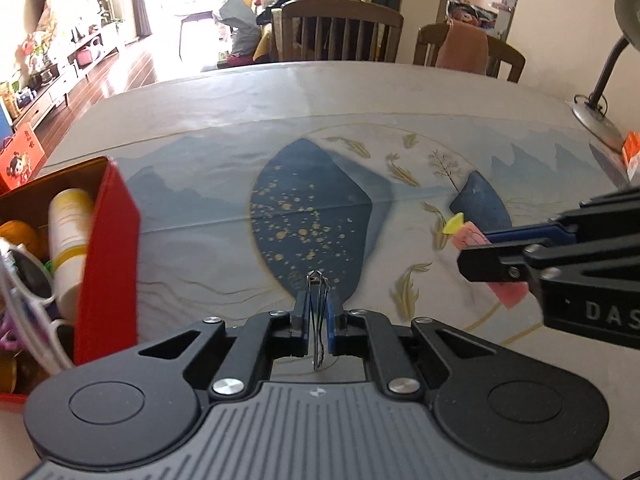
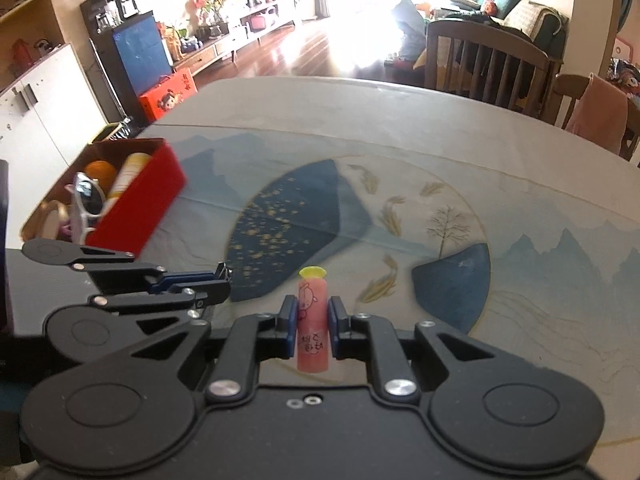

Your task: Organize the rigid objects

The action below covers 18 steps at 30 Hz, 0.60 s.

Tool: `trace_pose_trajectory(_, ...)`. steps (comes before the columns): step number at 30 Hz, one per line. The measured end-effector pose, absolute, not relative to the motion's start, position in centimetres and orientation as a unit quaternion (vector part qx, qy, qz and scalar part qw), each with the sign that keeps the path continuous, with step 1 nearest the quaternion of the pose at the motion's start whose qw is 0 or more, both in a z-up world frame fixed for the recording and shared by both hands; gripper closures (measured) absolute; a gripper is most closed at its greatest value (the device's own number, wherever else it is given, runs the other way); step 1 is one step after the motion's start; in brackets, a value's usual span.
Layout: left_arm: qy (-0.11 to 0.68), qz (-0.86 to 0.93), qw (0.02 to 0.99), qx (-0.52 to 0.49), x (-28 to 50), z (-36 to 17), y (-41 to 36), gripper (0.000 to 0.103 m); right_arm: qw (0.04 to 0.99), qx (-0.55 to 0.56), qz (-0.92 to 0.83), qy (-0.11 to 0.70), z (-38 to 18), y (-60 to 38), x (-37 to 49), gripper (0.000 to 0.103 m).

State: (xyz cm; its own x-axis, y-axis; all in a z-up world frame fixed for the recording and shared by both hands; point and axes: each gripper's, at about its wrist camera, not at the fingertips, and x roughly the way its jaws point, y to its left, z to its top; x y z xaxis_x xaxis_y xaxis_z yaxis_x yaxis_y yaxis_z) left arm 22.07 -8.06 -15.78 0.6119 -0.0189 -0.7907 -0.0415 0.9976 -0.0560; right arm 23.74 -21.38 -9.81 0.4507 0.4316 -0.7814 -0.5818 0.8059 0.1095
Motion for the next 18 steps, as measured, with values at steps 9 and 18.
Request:
trace_pose_trajectory(9,0.422,0.017,0.904,-0.063,19.1,-13.2,-4.9,0.099,0.851,-0.083,0.312,0.413,-7.7,-19.9,21.0,0.088)
trace_pose_trajectory(18,0.396,0.014,0.916,-0.058,16.4,-10.6,-1.4,0.099,0.855,-0.092,0.329,0.39,-5.9,-16.6,20.0,0.088)
